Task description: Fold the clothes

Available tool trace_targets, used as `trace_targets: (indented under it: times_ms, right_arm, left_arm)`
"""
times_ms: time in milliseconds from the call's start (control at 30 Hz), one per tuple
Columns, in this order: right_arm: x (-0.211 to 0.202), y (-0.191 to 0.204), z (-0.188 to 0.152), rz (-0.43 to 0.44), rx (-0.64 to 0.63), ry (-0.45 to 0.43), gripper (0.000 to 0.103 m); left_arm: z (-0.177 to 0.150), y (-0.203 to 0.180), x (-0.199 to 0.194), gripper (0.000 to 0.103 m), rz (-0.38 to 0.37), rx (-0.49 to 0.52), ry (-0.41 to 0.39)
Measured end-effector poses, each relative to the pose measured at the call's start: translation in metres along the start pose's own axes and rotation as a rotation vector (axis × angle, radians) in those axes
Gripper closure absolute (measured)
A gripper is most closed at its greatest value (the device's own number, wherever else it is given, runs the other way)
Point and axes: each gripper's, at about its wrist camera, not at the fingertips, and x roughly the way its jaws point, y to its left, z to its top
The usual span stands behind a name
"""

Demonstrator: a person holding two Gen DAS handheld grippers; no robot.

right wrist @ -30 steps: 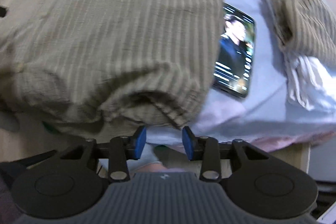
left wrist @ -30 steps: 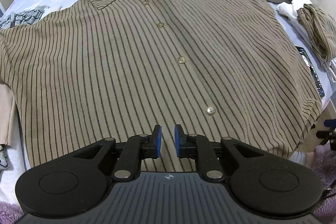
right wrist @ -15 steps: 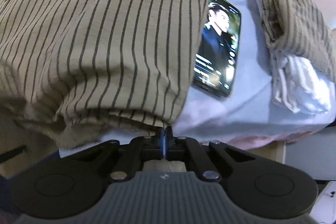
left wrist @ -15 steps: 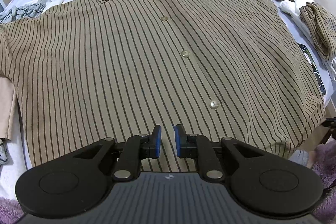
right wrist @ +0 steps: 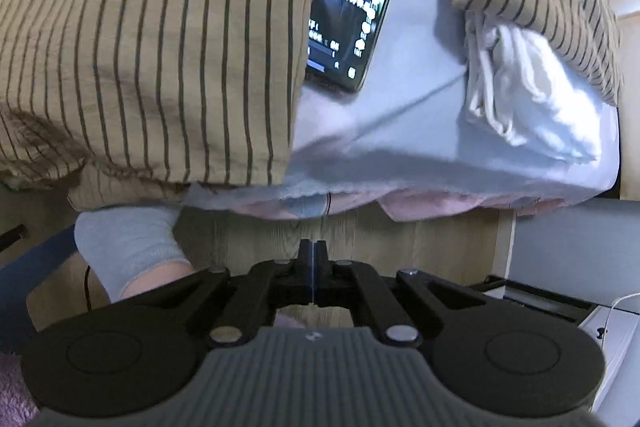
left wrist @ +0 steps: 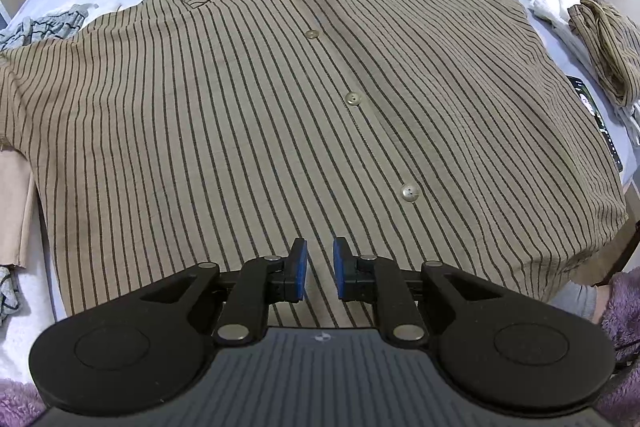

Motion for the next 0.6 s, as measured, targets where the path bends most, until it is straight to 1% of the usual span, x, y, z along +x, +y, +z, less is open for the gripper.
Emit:
trace_targets:
  times_ms: [67,100,133,200,267,367,433,500,533,600]
  right_arm:
    - [-0.007,-0.003,0.002,0.082,0.026,-0.04,0.098]
    - [-0.011,-0.001,0.001,0.126,0.041,-0.056,0.093]
    - [-0.014,0.002,0.003,0.162,0.054,-0.073,0.083]
    - [-0.019,0.013,0.007,0.217,0.061,-0.118,0.07]
    - [-0.028,0.03,0.008,0.256,0.024,-0.195,0.07]
    - [-0.048,0.054,0.012,0.322,-0.056,-0.353,0.07]
    - [-0.059,0.066,0.017,0.351,-0.085,-0.429,0.061]
    - [-0.069,0.079,0.022,0.387,-0.111,-0.484,0.06]
    - [-0.072,0.087,0.024,0.412,-0.136,-0.494,0.06]
    - [-0.074,0.106,0.026,0.465,-0.208,-0.488,0.06]
  left_arm:
    - [-0.002,-0.002,0.001,0.091,-0.002,0.009,0.002]
    - [-0.003,-0.003,0.0,0.091,-0.006,0.02,0.001]
    - [-0.004,-0.004,0.0,0.09,-0.01,0.031,0.001]
    - [-0.008,-0.005,0.0,0.09,-0.012,0.044,0.011]
    - [-0.011,-0.006,0.001,0.09,-0.013,0.057,0.02]
    - [-0.019,-0.005,0.003,0.09,-0.013,0.069,0.046]
    - [-0.025,-0.005,0.004,0.09,-0.025,0.077,0.06]
    - [-0.032,-0.005,0.0,0.09,-0.048,0.091,0.058]
    - [-0.035,-0.006,-0.003,0.09,-0.06,0.103,0.054]
    - [-0.046,-0.013,-0.011,0.09,-0.116,0.166,0.047]
